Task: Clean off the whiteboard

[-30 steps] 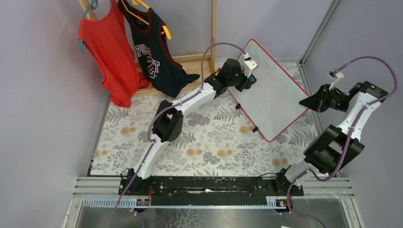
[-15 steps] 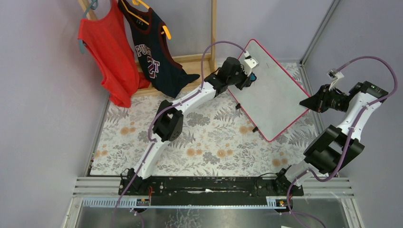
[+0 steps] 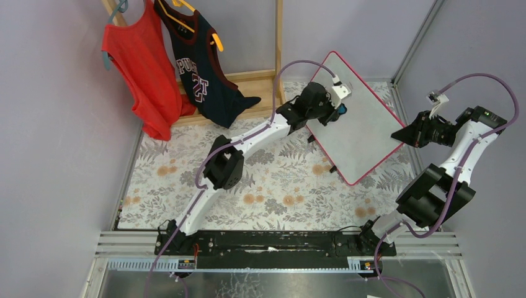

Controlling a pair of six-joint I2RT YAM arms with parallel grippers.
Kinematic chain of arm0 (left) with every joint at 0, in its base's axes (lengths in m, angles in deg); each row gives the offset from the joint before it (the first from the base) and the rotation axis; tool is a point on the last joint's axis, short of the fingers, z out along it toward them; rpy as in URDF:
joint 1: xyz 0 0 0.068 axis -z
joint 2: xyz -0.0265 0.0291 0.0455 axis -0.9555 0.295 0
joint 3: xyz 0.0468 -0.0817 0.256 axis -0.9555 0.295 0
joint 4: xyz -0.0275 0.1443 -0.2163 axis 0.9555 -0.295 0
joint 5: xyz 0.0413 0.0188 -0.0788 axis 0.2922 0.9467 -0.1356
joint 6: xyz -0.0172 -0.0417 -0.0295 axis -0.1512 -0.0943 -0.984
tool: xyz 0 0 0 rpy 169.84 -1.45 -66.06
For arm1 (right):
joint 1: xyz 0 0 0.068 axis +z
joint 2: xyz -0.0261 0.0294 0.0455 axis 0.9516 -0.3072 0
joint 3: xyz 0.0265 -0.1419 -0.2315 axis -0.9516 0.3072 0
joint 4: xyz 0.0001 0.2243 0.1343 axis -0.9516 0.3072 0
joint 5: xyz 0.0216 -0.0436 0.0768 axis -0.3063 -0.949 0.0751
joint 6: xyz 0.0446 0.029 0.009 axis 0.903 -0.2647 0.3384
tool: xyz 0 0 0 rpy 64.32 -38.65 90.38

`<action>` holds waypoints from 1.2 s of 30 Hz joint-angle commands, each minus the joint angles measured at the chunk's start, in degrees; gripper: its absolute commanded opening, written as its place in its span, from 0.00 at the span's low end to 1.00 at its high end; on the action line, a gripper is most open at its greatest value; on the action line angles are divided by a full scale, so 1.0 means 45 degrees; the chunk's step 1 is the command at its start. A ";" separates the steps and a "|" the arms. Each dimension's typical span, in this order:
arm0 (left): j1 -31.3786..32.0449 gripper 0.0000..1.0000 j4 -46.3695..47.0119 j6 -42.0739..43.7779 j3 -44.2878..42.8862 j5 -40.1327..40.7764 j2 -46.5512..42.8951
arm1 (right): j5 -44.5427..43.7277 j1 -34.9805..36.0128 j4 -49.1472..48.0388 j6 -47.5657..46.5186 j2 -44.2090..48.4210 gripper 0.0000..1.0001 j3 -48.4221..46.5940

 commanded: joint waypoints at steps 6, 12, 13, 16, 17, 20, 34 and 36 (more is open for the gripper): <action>0.0844 0.00 0.0853 0.0421 -0.0395 0.0029 -0.0145 | -0.2092 0.0611 0.0840 -0.1389 0.0316 0.00 0.0335; -0.0085 0.00 0.0986 0.0160 -0.0170 0.0170 -0.0038 | -0.2163 0.0668 0.0827 -0.1581 0.0376 0.00 0.0507; -0.0257 0.00 0.1011 0.0154 -0.0067 0.0215 -0.0066 | -0.2176 0.0689 0.0835 -0.1639 0.0374 0.00 0.0535; -0.0657 0.00 0.1058 0.0244 0.0207 0.0263 -0.0125 | -0.2236 0.0725 0.0830 -0.1711 0.0338 0.00 0.0537; -0.0756 0.00 0.1047 0.0291 0.0236 0.0312 -0.0115 | -0.2251 0.0733 0.0835 -0.1694 0.0309 0.00 0.0519; -0.1019 0.00 0.1068 0.0549 0.0279 0.0534 -0.0121 | -0.2314 0.0750 0.0830 -0.1647 0.0257 0.00 0.0443; -0.2214 0.00 0.1586 0.0417 -0.0034 0.1021 0.0301 | -0.2455 0.0787 0.0825 -0.1742 0.0366 0.00 0.0686; -0.2215 0.00 0.1584 0.0271 -0.0067 0.0913 0.0317 | -0.2409 0.0792 0.0828 -0.1733 0.0339 0.00 0.0671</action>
